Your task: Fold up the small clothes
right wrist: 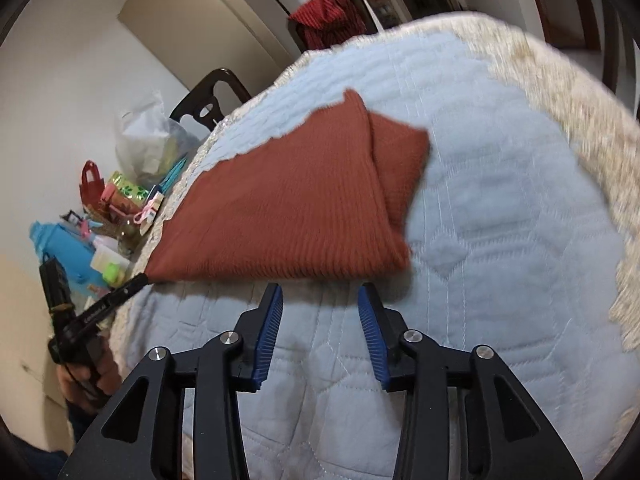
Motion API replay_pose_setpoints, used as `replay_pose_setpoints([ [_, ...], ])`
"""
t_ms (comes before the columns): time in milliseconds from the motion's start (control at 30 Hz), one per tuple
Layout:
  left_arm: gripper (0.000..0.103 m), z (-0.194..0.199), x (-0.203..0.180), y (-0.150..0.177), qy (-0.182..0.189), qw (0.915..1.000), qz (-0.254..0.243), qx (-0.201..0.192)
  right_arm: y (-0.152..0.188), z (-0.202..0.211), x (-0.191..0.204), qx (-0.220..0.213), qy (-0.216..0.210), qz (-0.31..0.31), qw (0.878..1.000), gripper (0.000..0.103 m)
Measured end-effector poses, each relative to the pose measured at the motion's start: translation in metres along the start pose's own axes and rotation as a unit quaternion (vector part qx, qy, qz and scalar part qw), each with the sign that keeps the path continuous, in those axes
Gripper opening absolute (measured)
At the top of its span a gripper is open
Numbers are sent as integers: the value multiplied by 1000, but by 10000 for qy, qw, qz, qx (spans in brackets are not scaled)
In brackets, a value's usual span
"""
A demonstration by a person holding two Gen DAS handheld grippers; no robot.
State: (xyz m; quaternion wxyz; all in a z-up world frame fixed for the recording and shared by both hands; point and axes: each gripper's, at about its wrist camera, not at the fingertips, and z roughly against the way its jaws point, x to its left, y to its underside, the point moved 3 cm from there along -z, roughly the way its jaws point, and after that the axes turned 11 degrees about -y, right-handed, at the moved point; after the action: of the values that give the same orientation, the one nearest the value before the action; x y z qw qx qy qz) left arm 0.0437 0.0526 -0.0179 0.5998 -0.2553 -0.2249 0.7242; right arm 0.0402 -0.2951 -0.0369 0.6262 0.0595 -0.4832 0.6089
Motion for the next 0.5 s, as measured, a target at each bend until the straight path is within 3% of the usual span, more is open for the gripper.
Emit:
replay_pose_setpoints([
  [100, 58, -5, 1, -1, 103, 9998, 164, 110, -6, 1, -7, -138, -302, -391, 9987, 47],
  [300, 64, -12, 0, -9, 212, 9988, 431, 98, -14, -3, -15, -365, -629, -911, 9932, 49],
  [467, 62, -21, -4, -17, 27, 9991, 416, 9, -20, -7, -15, -458, -548, -1020, 9922, 49],
  [500, 54, -22, -5, -17, -55, 9993, 378, -19, -21, -8, -14, -435, -510, -1002, 9927, 49],
])
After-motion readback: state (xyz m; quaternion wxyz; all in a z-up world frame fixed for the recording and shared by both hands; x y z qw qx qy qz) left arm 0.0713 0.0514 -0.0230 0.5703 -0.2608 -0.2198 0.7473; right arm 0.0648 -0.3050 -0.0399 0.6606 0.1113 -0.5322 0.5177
